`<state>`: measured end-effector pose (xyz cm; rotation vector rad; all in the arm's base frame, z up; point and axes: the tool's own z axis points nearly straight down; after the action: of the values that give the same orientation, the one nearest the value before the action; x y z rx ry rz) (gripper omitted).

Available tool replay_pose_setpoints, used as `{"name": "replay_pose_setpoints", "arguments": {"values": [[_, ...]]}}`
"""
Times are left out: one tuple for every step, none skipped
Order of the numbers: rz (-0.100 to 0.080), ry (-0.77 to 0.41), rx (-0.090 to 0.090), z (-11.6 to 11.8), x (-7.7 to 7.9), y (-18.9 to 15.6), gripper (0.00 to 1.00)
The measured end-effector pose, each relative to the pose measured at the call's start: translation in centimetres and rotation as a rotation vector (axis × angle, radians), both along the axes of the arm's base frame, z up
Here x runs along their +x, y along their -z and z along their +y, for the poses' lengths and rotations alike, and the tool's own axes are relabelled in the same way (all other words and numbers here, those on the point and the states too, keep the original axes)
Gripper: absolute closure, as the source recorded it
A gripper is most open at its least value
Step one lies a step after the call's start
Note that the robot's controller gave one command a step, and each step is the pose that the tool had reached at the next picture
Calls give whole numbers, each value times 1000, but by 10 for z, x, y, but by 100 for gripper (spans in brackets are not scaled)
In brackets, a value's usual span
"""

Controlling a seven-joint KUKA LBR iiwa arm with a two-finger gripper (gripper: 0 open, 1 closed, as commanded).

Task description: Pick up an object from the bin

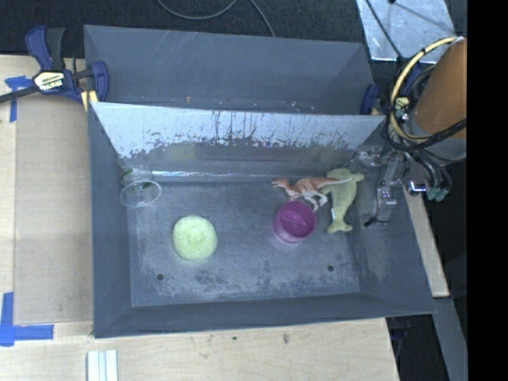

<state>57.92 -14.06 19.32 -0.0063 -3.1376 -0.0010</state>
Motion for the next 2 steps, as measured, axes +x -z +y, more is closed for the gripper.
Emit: {"name": "replay_pose_setpoints", "arguments": {"values": [[-8, -3, -1, 1, 1, -5, 0], [-9, -146, -2, -8, 24, 57, 0]]}}
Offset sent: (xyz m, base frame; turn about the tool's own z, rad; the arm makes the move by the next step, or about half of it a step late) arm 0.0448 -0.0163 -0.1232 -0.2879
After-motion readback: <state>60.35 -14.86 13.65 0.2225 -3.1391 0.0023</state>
